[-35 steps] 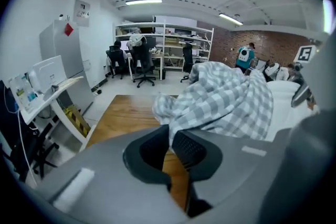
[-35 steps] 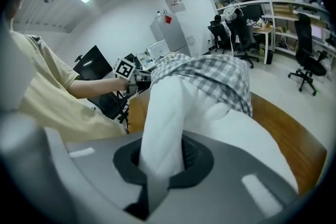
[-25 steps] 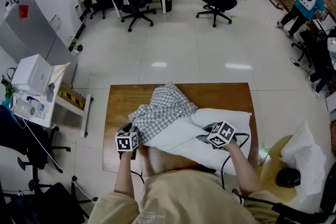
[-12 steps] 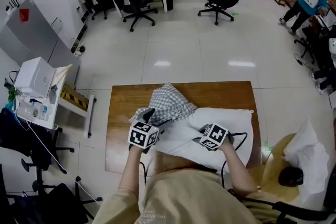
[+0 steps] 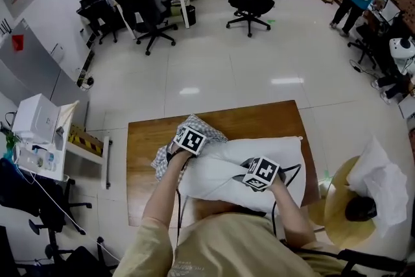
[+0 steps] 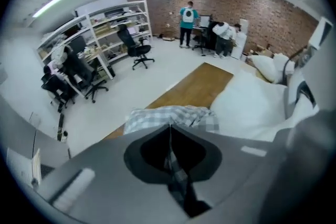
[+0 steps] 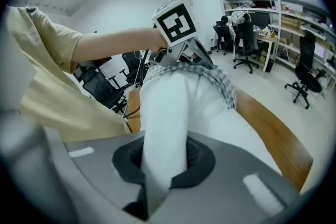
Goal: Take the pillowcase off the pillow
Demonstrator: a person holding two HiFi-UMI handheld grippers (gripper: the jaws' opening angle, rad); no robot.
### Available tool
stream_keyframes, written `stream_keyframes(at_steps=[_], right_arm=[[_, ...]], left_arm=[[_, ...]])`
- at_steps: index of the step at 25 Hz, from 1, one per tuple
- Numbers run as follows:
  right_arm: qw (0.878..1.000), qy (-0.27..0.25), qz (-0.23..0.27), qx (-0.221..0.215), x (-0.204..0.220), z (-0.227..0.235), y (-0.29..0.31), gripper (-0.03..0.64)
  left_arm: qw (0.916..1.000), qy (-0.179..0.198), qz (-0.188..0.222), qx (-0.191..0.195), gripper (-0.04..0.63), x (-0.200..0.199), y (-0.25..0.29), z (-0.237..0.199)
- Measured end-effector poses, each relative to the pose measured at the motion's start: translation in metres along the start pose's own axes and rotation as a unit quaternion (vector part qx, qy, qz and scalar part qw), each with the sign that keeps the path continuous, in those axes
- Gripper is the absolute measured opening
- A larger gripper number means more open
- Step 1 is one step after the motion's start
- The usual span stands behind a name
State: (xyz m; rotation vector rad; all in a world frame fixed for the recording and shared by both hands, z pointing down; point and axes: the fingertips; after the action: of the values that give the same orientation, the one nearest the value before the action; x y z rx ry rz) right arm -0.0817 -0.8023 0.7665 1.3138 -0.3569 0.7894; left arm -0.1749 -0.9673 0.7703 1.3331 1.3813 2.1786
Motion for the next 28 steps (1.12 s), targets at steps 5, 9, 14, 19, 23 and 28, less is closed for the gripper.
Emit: stream_keyframes(at_steps=[5,9,14,19,23,28], right_arm=[[0.998,0.011,0.054,-0.021,-0.007,-0.020,-0.013,0.037],[0.998,-0.009,0.053,-0.028,-0.022,-0.033,-0.009,0.037],[0.998,-0.031,0.040,-0.033,-0.016,-0.033,-0.001,0.037],[0.998,-0.013,0.050,-0.024,-0.019,-0.012,-0.002,0.035],[0.997,0.003,0.080,-0.017,-0.029,0.004,-0.017,0.035],[0.997,0.000,0.080,-0.024,-0.028,0.014,-0.029,0.037]], left_arm=[[0.9870,-0.151,0.007,-0.055,0.011,0.064,0.026,-0.119],[0.9682,-0.216,0.016,-0.126,0.009,0.119,0.028,-0.171],[0.9696,-0.218,0.037,-0.104,0.073,0.130,0.014,-0.153],[0.9520,-0.279,0.123,-0.032,0.402,0.117,-0.052,-0.135],[0.9464,-0.281,0.159,-0.001,0.431,0.143,-0.103,-0.095],[0.9030,-0.388,0.180,-0.039,0.437,0.211,-0.121,-0.067]])
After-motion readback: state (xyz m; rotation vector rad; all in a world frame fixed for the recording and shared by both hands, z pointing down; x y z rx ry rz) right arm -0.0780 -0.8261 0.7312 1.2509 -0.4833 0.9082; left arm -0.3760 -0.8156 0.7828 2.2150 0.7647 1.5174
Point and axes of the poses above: the fingertips, and each gripper's own axes: y forward along the fingers, z to its right, x out of its underside, and after that the axes turned 5 degrees about -x, right-handed
